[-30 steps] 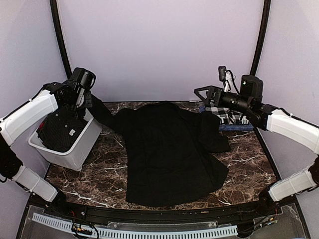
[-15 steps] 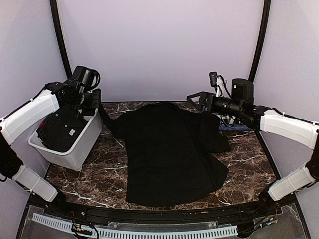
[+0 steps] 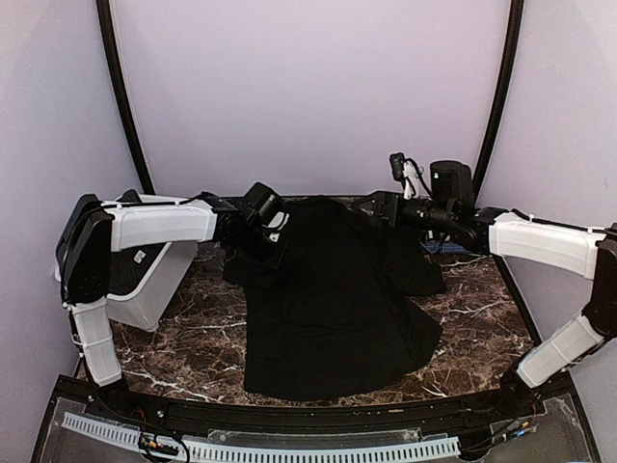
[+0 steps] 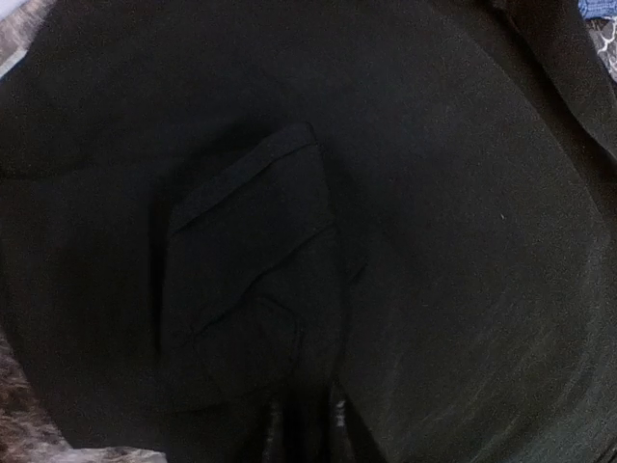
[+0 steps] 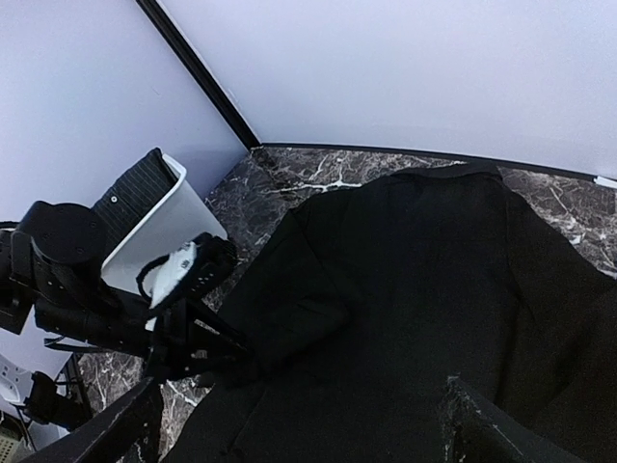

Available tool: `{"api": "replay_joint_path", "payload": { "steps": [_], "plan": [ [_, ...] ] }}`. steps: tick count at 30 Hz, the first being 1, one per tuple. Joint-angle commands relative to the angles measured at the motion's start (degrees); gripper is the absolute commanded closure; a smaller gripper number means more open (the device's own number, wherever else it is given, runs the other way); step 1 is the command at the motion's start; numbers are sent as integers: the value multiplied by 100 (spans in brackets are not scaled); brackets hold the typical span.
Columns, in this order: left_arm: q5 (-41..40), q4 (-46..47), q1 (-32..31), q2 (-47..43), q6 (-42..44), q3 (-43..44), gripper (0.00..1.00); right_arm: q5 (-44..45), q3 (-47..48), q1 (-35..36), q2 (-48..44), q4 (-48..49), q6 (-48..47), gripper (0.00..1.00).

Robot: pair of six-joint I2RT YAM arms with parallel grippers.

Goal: Fold and stack the long sleeve shirts
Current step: Adjust the sleeve at the center of the board.

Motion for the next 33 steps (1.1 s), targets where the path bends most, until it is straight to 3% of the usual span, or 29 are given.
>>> {"api": "replay_joint_path", "payload": {
  "steps": [1, 2, 4, 6, 11, 19, 27, 33],
  "plan": [
    [787, 216, -57, 294, -123, 374, 74, 161, 140, 93, 142, -159, -140, 5],
    [772, 231, -53, 291, -207, 382, 63, 233, 146, 109, 152, -229, -184, 4],
    [647, 285, -37, 212, -309, 345, 51, 397, 123, 125, 145, -332, -239, 5],
    [501, 273, 13, 111, -443, 312, 46, 614, 86, 135, 126, -450, -270, 5],
    [470, 139, 446, -141, -955, -63, 45, 1550, 50, 158, 11, -1004, -380, 2],
    [1579, 415, 1097, -262, -1281, -942, 51, 3040, -202, 140, -626, -1141, -307, 1],
    [1801, 477, 1190, -12, -1314, -1074, 49, 2908, -102, 130, -978, -1012, -626, 1],
    [1914, 576, 1190, 232, -1312, -1082, 52, 2558, 35, 125, -940, -1169, -978, 12]
  ]
}}
